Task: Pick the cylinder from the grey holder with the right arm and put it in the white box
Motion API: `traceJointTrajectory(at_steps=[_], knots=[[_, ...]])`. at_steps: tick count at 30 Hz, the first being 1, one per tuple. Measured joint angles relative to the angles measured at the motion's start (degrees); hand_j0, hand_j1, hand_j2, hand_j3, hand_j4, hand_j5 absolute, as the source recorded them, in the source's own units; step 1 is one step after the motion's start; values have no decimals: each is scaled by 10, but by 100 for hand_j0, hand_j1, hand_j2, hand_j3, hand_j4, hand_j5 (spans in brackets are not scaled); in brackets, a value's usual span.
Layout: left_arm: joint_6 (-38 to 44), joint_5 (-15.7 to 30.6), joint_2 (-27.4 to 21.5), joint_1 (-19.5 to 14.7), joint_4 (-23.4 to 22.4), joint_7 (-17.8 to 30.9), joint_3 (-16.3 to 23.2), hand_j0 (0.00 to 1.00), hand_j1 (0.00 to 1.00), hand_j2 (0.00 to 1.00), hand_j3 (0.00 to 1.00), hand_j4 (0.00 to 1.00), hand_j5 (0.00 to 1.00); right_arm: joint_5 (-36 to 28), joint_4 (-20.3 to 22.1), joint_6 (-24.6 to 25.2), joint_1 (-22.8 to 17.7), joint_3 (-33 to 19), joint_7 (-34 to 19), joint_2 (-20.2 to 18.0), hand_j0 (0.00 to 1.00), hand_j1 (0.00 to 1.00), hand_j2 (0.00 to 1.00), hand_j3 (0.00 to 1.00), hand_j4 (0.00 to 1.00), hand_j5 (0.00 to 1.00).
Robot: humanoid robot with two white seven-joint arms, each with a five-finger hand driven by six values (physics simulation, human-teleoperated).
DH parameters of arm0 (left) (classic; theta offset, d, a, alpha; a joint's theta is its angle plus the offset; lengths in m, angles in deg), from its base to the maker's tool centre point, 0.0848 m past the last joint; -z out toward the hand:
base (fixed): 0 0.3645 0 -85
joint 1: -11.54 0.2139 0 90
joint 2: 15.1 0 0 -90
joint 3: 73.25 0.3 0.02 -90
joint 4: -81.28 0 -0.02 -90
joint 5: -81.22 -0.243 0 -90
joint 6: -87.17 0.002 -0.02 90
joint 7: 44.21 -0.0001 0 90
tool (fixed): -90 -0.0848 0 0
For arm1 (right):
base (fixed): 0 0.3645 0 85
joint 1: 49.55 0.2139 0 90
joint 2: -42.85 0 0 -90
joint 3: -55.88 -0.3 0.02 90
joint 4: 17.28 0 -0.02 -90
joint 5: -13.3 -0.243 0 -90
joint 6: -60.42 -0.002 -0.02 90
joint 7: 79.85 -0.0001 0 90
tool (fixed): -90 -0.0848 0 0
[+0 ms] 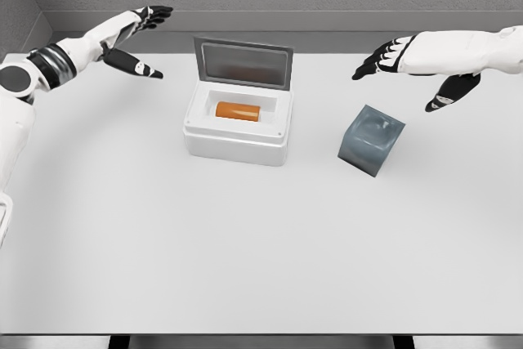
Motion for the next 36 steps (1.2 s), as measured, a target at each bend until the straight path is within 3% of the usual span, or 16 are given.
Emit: traceJointTrajectory(at_steps=[36], knots=[[0, -36, 46, 6, 5, 0, 20, 100, 100, 100, 100, 100, 100, -7, -1, 0, -4, -1, 0, 7, 100, 100, 100, 100, 100, 100]])
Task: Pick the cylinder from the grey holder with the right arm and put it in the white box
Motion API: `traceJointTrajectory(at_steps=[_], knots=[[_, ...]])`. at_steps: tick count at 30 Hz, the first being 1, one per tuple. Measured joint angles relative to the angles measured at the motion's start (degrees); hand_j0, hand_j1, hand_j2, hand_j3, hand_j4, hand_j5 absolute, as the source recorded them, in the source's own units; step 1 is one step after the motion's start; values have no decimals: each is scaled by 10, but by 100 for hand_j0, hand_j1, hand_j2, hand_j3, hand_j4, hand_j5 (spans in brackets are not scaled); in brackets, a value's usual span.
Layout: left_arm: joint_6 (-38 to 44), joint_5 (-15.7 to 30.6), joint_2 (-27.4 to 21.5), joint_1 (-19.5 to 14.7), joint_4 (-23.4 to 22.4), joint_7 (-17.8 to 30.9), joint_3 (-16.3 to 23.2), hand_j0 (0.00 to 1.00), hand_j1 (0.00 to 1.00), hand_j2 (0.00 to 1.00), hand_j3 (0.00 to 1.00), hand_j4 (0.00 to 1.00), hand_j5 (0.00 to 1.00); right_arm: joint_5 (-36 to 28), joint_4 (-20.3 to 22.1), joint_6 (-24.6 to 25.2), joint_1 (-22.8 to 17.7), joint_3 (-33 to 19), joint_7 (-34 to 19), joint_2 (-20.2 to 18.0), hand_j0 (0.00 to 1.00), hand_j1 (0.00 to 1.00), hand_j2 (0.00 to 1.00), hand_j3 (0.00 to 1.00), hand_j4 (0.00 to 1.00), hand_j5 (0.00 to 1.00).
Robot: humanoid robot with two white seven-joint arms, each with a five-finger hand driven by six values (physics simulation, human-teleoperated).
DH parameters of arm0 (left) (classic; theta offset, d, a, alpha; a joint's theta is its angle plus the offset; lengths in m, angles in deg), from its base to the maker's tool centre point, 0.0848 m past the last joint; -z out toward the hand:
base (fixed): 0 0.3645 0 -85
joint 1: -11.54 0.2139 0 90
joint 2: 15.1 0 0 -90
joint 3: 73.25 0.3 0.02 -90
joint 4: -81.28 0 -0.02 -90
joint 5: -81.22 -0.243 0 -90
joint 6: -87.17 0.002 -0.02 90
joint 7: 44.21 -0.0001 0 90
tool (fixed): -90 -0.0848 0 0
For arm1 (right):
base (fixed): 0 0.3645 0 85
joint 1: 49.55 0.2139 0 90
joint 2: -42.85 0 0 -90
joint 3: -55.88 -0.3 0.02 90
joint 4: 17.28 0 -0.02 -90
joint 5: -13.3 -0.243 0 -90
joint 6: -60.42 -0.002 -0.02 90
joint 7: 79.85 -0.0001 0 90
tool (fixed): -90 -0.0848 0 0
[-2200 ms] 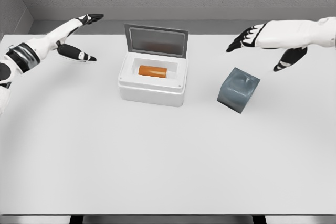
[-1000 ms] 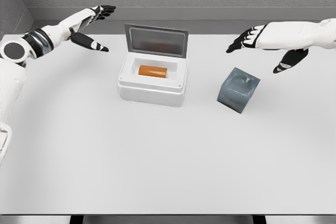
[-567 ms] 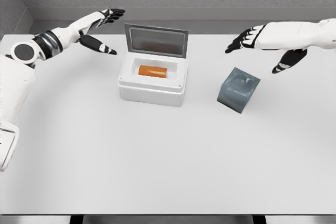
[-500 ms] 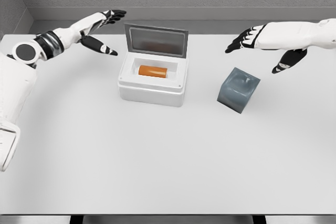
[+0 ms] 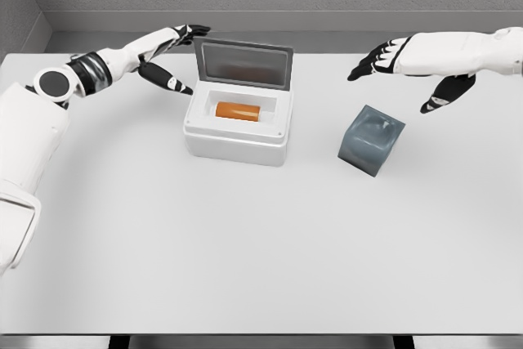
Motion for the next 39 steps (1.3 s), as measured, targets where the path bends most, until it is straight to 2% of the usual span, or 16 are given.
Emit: traceJointTrajectory(at_steps=[13, 18, 21, 25, 29, 39], knots=[[0, 11, -7, -4, 3, 0, -5, 100, 100, 100, 100, 100, 100, -1, -1, 0, 1, 0, 0, 6, 100, 100, 100, 100, 100, 100], [0, 30, -24, 25, 56, 0, -5, 100, 100, 100, 100, 100, 100, -2, -2, 0, 0, 0, 0, 8, 100, 100, 100, 100, 100, 100], [0, 44, -37, 27, 82, 0, -6, 100, 100, 100, 100, 100, 100, -2, -3, 0, -1, 0, 0, 9, 100, 100, 100, 100, 100, 100], [0, 52, -42, 27, 95, 0, -4, 100, 100, 100, 100, 100, 100, -2, -5, 0, -1, 0, 0, 9, 100, 100, 100, 100, 100, 100], [0, 53, -43, 46, 110, 0, -2, 100, 100, 100, 100, 100, 100, -3, -6, 0, 0, 0, 0, 9, 100, 100, 100, 100, 100, 100], [0, 55, -57, 64, 153, 0, 18, 100, 100, 100, 100, 100, 100, -4, -9, 0, -1, 0, 0, 10, 100, 100, 100, 100, 100, 100]])
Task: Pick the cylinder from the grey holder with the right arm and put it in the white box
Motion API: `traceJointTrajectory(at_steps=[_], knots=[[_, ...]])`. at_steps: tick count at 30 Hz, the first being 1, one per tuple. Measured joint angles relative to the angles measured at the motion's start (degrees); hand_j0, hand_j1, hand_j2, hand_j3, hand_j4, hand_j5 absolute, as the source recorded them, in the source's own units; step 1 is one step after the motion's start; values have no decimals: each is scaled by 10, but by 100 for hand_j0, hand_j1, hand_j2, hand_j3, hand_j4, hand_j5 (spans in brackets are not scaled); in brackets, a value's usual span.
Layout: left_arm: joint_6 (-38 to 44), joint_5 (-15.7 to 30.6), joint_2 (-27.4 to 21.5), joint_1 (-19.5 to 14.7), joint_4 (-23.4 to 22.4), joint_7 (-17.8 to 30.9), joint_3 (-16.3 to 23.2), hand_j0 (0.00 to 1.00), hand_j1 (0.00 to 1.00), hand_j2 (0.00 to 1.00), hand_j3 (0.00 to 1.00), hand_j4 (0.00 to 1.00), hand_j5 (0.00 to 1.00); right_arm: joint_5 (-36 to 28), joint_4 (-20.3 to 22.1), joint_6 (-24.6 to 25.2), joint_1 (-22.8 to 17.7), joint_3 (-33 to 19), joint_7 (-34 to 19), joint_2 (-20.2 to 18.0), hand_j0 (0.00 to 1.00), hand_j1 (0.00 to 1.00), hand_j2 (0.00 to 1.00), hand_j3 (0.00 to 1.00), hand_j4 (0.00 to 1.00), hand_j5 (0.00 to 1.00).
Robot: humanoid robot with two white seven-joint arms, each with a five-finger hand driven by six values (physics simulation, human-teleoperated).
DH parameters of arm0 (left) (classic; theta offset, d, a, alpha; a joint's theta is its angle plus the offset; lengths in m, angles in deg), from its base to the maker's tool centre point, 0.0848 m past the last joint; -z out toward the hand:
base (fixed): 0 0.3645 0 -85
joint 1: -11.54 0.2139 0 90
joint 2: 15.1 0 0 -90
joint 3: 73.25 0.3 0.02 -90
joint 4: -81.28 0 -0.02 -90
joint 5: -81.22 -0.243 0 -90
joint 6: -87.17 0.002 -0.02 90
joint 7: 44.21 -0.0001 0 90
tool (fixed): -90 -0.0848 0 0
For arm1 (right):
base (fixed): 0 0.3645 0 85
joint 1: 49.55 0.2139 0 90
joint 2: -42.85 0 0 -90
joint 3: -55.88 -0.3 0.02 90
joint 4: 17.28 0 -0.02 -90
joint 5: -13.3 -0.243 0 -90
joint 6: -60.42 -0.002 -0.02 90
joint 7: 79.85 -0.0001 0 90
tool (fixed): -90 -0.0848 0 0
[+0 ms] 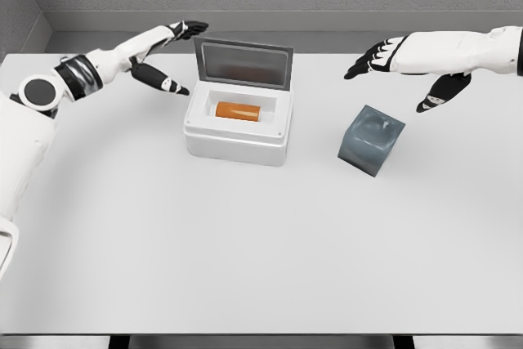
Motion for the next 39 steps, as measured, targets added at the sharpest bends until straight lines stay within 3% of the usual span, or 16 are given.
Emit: traceJointTrajectory(at_steps=[10, 16, 28, 39], knots=[[0, 14, -20, 17, 40, 0, 22, 100, 100, 100, 100, 100, 100, 0, -5, 0, 0, 0, 0, 15, 100, 100, 100, 100, 100, 100], [0, 62, -53, 21, 78, 0, 63, 100, 100, 100, 100, 100, 100, 0, -6, 0, 2, 0, 0, 20, 100, 100, 100, 100, 100, 100], [0, 85, -91, 50, 136, 0, 72, 100, 100, 100, 100, 100, 100, -1, -6, 0, 2, 1, 0, 28, 100, 100, 100, 100, 100, 100], [0, 140, -156, 83, 123, 0, 65, 100, 100, 100, 100, 100, 100, 0, -4, 0, 1, 2, 0, 29, 100, 100, 100, 100, 100, 100]])
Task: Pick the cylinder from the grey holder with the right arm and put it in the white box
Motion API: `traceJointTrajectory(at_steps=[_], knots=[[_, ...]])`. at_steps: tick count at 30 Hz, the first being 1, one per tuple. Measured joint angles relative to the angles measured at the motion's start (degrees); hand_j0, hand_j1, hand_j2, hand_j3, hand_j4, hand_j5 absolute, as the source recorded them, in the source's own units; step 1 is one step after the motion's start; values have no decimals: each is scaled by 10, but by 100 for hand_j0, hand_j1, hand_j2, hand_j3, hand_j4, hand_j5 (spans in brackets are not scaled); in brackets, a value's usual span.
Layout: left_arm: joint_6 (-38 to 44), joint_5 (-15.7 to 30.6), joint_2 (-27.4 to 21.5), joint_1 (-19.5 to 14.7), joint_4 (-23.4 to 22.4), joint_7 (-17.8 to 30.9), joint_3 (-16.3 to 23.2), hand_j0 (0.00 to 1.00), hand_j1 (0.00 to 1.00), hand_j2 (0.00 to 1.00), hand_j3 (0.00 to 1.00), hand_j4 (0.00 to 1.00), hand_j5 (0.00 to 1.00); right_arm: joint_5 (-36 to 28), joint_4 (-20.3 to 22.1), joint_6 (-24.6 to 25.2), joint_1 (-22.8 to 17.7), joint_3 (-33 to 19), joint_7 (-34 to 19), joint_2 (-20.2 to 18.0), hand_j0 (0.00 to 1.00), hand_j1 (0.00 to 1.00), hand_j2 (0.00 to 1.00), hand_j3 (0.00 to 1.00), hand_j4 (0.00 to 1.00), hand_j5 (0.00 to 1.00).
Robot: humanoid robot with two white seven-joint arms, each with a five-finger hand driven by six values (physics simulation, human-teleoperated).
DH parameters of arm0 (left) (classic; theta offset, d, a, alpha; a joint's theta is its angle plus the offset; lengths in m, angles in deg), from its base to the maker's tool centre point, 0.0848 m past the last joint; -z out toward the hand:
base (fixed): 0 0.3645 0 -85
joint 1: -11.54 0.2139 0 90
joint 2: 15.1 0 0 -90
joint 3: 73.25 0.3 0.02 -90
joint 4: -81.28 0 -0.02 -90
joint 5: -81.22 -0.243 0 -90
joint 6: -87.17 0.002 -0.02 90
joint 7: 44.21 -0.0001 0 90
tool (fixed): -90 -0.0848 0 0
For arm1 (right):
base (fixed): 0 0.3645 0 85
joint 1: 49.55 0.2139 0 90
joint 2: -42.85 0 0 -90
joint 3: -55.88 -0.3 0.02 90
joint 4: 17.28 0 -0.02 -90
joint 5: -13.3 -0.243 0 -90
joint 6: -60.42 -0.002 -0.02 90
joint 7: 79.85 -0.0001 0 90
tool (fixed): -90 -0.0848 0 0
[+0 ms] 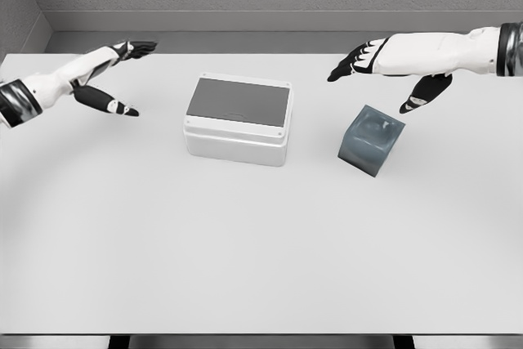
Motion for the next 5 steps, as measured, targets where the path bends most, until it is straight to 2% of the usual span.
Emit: traceJointTrajectory(at_steps=[5], knots=[[0, 22, -21, 12, 0, 0, -1, 100, 100, 100, 100, 100, 100, -1, 3, 0, -3, 0, 0, 1, 100, 100, 100, 100, 100, 100]])
